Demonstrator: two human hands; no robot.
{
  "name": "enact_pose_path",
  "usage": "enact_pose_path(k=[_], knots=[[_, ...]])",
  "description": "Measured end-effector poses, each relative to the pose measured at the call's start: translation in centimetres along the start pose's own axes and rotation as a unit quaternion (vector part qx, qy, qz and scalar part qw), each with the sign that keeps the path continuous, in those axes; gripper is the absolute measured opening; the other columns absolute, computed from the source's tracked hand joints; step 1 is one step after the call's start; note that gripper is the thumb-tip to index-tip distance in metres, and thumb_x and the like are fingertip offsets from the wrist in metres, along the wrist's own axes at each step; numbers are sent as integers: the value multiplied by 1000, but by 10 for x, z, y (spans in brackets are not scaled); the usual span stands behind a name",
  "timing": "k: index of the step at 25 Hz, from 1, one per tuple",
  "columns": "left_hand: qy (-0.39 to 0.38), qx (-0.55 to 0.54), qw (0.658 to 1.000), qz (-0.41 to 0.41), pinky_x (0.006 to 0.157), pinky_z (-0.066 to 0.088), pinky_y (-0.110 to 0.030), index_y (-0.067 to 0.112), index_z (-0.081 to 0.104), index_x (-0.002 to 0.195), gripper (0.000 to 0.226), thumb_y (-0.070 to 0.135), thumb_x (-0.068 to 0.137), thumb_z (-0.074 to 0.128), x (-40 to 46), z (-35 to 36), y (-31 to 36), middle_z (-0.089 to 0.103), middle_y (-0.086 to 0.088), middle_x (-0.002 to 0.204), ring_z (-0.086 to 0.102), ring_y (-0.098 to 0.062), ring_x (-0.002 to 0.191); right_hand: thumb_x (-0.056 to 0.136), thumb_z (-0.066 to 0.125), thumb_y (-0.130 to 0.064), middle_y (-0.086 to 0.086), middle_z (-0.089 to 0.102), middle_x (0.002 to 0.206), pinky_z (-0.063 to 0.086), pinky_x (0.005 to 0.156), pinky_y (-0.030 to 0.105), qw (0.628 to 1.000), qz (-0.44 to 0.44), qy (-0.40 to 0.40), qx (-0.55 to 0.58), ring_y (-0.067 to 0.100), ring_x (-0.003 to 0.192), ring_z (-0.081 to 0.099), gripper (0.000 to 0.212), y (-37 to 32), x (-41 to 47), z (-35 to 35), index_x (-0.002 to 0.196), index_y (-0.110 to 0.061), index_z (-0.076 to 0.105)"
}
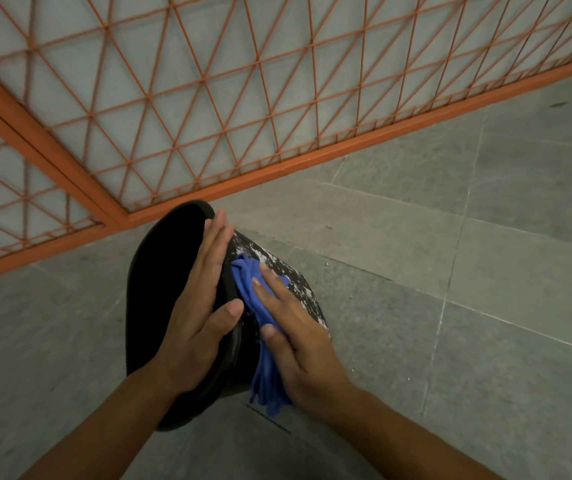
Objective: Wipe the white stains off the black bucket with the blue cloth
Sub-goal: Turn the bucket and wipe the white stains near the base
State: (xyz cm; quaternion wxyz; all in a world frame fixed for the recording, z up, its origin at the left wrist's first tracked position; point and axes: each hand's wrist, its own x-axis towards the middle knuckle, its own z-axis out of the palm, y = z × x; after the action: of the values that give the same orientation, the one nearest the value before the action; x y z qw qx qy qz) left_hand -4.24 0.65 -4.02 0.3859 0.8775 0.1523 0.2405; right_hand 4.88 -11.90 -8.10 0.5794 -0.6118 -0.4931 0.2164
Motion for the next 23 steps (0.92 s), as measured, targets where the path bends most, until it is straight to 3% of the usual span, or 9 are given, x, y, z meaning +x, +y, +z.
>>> enact_pose_path(k=[5,9,13,16,18,21,23], knots=[[7,18,1000,-3,120,9,-27,9,17,151,89,70,89,33,0,-1,-1,5,6,163,3,-16,151,94,33,-25,-7,33,146,18,111,14,994,51,86,32,-1,136,23,42,-6,-1,17,136,-21,35],[9,23,1000,16,120,10,-26,7,19,151,87,68,91,33,-2,0,2,8,2,163,6,-18,151,95,28,-38,-18,24,149,18,111,15,993,31,110,42,3,138,21,42,-25,-23,33,136,-31,31],[12,34,999,-3,120,11,-27,6,20,150,87,68,91,33,0,-2,0,9,3,163,6,-18,151,92,31,-40,-20,29,146,20,112,19,988,96,106,54,-4,135,22,43,-18,-9,24,134,-31,38],[17,49,999,6,119,10,-22,4,22,150,88,69,91,31,-1,-2,1,11,0,163,6,-16,150,89,20,-55,-41,7,142,10,113,15,991,103,80,35,-7,137,11,44,-23,-30,30,133,-52,17],[26,45,999,6,119,10,-24,4,22,150,87,68,91,30,-4,-4,-1,11,0,162,7,-19,150,88,17,-56,-43,-3,140,5,111,9,995,84,53,29,-8,137,5,42,-32,-34,36,128,-62,8],[21,46,999,-2,120,10,-24,4,21,150,88,69,91,30,-4,-5,-2,10,2,162,6,-19,151,92,28,-44,-36,19,142,14,112,15,990,105,89,30,-7,136,15,43,-24,-15,30,135,-42,28],[15,61,998,10,120,9,-26,3,22,149,89,70,91,28,-5,-5,0,12,-1,162,7,-17,150,91,26,-45,-38,18,141,14,113,18,988,116,100,27,-9,135,14,45,-21,-17,28,136,-36,30]])
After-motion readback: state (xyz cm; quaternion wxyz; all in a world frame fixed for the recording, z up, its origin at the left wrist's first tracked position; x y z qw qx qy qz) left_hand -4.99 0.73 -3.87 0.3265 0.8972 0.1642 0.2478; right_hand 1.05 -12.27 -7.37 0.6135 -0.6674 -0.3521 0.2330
